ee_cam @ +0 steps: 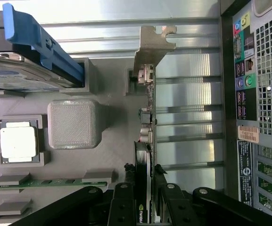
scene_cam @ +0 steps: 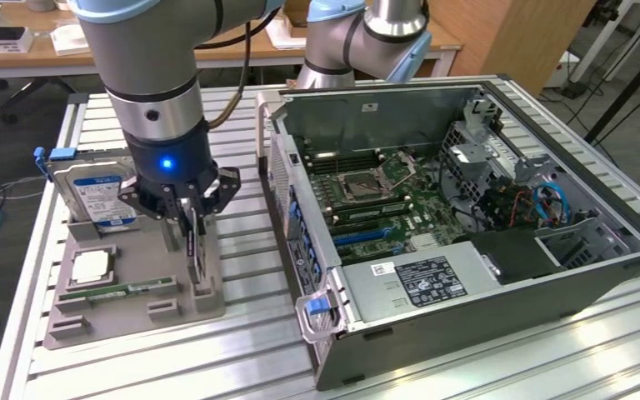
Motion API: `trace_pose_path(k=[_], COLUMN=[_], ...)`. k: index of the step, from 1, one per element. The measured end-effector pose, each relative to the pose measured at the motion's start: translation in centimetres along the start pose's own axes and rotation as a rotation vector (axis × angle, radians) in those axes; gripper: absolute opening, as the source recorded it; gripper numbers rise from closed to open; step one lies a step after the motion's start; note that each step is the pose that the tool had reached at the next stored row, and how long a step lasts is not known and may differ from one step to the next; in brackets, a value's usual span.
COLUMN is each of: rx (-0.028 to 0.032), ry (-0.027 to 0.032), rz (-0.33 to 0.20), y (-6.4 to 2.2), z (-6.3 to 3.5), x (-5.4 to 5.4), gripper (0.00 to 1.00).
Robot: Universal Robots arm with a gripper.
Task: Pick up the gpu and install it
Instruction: 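Pick up the gpu and move the gpu toward the slot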
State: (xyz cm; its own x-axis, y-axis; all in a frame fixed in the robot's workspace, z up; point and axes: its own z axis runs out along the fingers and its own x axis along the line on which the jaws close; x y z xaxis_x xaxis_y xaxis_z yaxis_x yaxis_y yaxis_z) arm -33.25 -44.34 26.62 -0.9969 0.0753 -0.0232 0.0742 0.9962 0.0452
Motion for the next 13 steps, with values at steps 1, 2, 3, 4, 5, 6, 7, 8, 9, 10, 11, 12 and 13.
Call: trace_pose_path(k=[1, 2, 3, 4, 5, 6, 7, 8, 9, 10, 11, 12, 13], rx=[0.0000, 0.0000, 0.0000, -0.0001, 0.0000, 0.0000, 0.0001, 0.0000, 0.0000, 0.0000, 0.0000, 0.0000, 0.0000], ry=[0.0000, 0.0000, 0.0000, -0.0001, -0.0001, 0.0000, 0.0000, -0.0001, 0.0000, -0.0001, -0.0001, 0.0000, 0.0000], rz=[0.000, 0.000, 0.000, 0.000, 0.000, 0.000, 0.000, 0.000, 0.000, 0.000, 0.000, 0.000, 0.000], y=[0.00, 0.01, 0.01, 0.02, 0.02, 0.03, 0.03, 0.03, 0.04, 0.05, 0.05, 0.06, 0.06], z=[-0.08, -0.15, -0.22, -0.32, -0.44, -0.55, -0.66, -0.76, -0.88, -1.01, -1.14, -1.28, -1.39], x=[0.0, 0.0, 0.0, 0.0, 0.0, 0.0, 0.0, 0.0, 0.0, 0.0, 0.0, 0.0, 0.0], gripper=[0.26, 0.26, 0.26, 0.26, 0.26, 0.26, 0.26, 0.26, 0.26, 0.26, 0.26, 0.26, 0.26])
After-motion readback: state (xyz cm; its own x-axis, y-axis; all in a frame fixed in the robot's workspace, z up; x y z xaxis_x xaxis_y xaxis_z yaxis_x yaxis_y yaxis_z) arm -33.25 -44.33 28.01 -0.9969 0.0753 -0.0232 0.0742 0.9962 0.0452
